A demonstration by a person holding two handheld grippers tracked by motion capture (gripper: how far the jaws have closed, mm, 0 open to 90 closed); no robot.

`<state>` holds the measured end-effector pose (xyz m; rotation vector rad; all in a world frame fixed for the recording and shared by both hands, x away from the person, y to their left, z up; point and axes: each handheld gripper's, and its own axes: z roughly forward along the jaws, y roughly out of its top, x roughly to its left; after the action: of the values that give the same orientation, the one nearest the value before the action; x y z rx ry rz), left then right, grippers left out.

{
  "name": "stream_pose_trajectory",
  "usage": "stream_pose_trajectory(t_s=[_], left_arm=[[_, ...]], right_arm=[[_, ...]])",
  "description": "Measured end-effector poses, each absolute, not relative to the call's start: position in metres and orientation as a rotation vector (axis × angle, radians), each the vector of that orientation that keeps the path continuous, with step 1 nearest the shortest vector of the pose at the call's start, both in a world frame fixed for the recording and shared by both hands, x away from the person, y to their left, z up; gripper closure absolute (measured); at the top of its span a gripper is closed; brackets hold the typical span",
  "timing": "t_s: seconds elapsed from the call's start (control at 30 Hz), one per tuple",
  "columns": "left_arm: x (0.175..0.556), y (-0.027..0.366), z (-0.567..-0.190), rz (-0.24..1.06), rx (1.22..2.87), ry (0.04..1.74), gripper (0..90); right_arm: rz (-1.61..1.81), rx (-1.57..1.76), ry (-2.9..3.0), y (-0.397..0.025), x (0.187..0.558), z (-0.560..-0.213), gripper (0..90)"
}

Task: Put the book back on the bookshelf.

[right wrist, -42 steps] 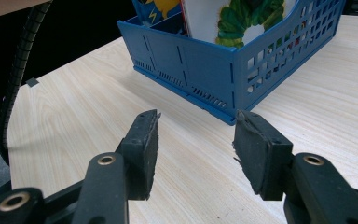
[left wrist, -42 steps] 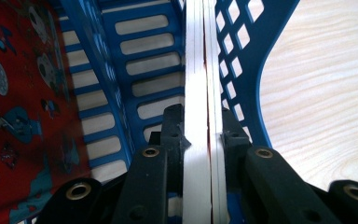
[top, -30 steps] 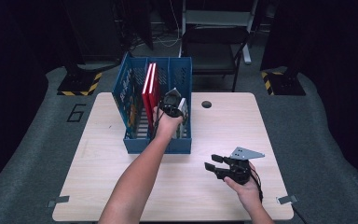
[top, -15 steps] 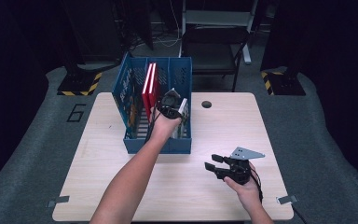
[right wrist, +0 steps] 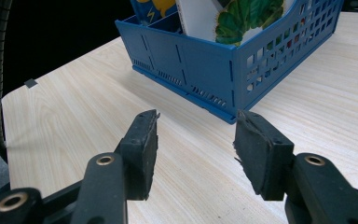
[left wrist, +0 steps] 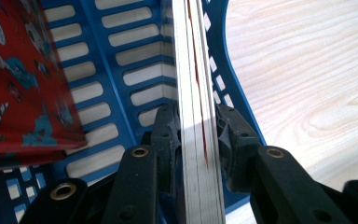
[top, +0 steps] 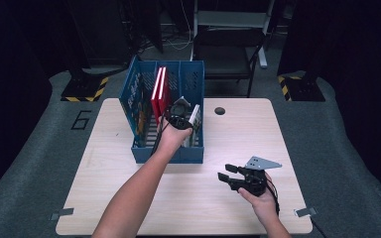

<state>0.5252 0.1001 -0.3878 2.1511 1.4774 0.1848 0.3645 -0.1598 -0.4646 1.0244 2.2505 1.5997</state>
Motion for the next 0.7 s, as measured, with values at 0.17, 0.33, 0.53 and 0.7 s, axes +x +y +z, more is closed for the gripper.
stream_pose_trajectory(t_s=[0.17,0.33,0.53,0.7], left_arm=[[0.5211,0.1019,-0.3896,0.179,2.152,1.475,69.8],[0.5181,0.1032,-0.3912,0.178,2.142,1.469,70.1],[0.5157,0.1028,-0.392,0.194,2.14,1.471,71.3],[0.5149,0.1009,-0.3917,0.214,2.137,1.483,72.7]], right_arm=[[1.604,1.023,2.248,-0.1597,0.3645,-0.4647,49.0],[1.603,1.019,2.247,-0.1591,0.3645,-0.465,49.0],[1.602,1.021,2.247,-0.1591,0.3646,-0.4649,49.0],[1.602,1.02,2.246,-0.1591,0.3646,-0.4648,49.0]])
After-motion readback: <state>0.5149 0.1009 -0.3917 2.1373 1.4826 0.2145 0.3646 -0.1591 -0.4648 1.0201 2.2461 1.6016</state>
